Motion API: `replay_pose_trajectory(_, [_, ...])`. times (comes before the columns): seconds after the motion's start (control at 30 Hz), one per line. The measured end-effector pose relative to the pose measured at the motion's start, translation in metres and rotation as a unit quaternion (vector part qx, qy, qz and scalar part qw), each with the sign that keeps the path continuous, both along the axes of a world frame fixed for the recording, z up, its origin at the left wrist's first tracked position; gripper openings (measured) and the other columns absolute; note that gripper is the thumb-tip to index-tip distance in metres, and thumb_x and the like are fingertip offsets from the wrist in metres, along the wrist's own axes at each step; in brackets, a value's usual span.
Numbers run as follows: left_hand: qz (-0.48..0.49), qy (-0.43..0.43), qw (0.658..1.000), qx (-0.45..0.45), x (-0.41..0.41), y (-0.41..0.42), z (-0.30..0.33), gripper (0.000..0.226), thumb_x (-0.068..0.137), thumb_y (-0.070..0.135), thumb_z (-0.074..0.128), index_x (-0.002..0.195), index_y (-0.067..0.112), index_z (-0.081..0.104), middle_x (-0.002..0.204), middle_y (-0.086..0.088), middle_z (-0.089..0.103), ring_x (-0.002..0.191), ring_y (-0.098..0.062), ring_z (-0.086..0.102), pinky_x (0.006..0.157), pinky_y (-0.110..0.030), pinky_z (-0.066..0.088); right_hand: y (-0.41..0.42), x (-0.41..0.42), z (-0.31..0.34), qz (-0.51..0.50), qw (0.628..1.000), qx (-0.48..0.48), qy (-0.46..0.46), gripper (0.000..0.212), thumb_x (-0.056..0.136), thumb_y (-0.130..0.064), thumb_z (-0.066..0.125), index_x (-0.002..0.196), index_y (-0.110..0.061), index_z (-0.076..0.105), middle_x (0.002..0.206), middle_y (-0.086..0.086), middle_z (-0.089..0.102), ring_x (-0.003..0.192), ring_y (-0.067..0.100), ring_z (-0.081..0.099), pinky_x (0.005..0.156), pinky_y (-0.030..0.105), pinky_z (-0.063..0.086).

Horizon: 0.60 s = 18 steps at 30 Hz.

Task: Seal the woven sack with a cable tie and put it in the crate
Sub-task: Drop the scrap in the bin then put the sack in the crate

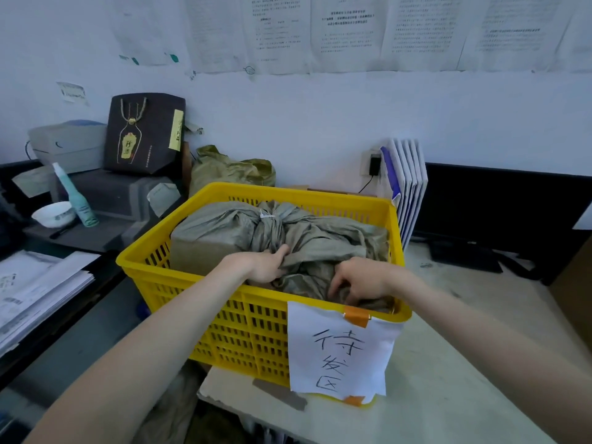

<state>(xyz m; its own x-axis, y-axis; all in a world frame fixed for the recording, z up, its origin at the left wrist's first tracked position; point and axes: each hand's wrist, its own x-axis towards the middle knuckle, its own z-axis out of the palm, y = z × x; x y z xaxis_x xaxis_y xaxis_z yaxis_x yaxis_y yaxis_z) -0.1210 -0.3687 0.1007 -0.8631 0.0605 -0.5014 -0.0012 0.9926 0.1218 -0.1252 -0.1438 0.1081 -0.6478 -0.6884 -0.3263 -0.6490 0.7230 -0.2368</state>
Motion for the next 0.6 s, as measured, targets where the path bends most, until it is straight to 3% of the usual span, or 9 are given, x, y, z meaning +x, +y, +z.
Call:
replay_pose_trajectory(0.07, [-0.012,-0.011,0.999,-0.051,-0.002,0.004,0.0,0.062,0.105,0.025,0.027,0.151,0.028,-0.015,0.16,-0.019,-0.006,0.144,-0.04,0.017,0.114,-0.052,0.02,-0.004,-0.003,-0.006,-0.015,0.999,0.025,0.039,0.038,0.077,-0.007,0.066,0.105,-0.032,0.071,0.101,-0.005,0.062,0.097,0.021,0.057,0.078,0.033,0.05])
replay_pose_trajectory(0.17, [-0.021,-0.012,0.996,-0.09,-0.006,0.007,-0.006,0.06,0.104,0.018,0.022,0.151,0.03,-0.014,0.159,-0.019,-0.013,0.145,-0.045,0.001,0.116,-0.055,0.006,-0.004,-0.008,-0.014,-0.044,0.996,0.022,0.071,0.039,0.074,-0.005,0.067,0.1,-0.035,0.073,0.105,-0.002,0.067,0.094,0.021,0.06,0.079,0.04,0.056])
replay_pose_trajectory(0.27, [-0.038,-0.03,0.994,-0.097,-0.001,0.009,-0.007,0.061,0.103,0.03,0.026,0.152,0.029,-0.01,0.159,-0.019,-0.012,0.146,-0.043,0.006,0.116,-0.054,0.011,-0.001,-0.006,-0.014,-0.036,0.997,0.041,0.055,0.04,0.078,-0.006,0.06,0.105,-0.034,0.072,0.107,-0.001,0.068,0.094,0.021,0.059,0.082,0.039,0.055])
replay_pose_trajectory(0.37, [-0.044,-0.057,0.995,-0.068,0.01,0.003,0.0,0.064,0.101,0.039,0.033,0.153,0.029,-0.005,0.161,-0.011,-0.009,0.147,-0.035,0.01,0.113,-0.047,0.022,0.006,0.002,0.0,-0.035,0.997,0.026,-0.059,0.03,0.088,-0.024,0.059,0.115,-0.031,0.069,0.115,-0.007,0.067,0.102,0.014,0.059,0.093,0.031,0.049])
replay_pose_trajectory(0.43, [-0.05,-0.074,0.995,-0.039,0.015,-0.005,0.01,0.062,0.101,0.035,0.035,0.153,0.028,0.004,0.162,-0.005,-0.001,0.148,-0.027,0.009,0.116,-0.044,0.019,0.011,0.01,0.015,-0.035,0.993,-0.003,-0.109,0.029,0.092,-0.03,0.057,0.119,-0.028,0.067,0.117,-0.011,0.066,0.106,0.01,0.059,0.096,0.027,0.045])
replay_pose_trajectory(0.5, [-0.057,-0.045,0.997,0.011,0.023,-0.01,0.022,0.051,0.101,0.02,0.036,0.151,0.024,0.024,0.159,-0.003,0.021,0.144,-0.023,0.024,0.113,-0.039,0.026,0.016,0.017,0.026,-0.036,0.993,-0.045,-0.1,0.028,0.093,-0.027,0.056,0.119,-0.025,0.066,0.11,-0.012,0.065,0.102,0.008,0.059,0.092,0.024,0.046])
replay_pose_trajectory(0.6, [-0.075,0.111,0.991,-0.002,0.029,-0.008,0.038,0.05,0.093,-0.002,0.029,0.121,0.027,0.059,0.132,-0.006,0.053,0.113,-0.029,0.051,0.089,-0.041,0.043,0.016,0.022,0.034,-0.082,0.985,-0.143,-0.057,0.024,0.094,-0.021,0.055,0.114,-0.02,0.068,0.098,-0.008,0.065,0.086,0.012,0.064,0.071,0.021,0.054])
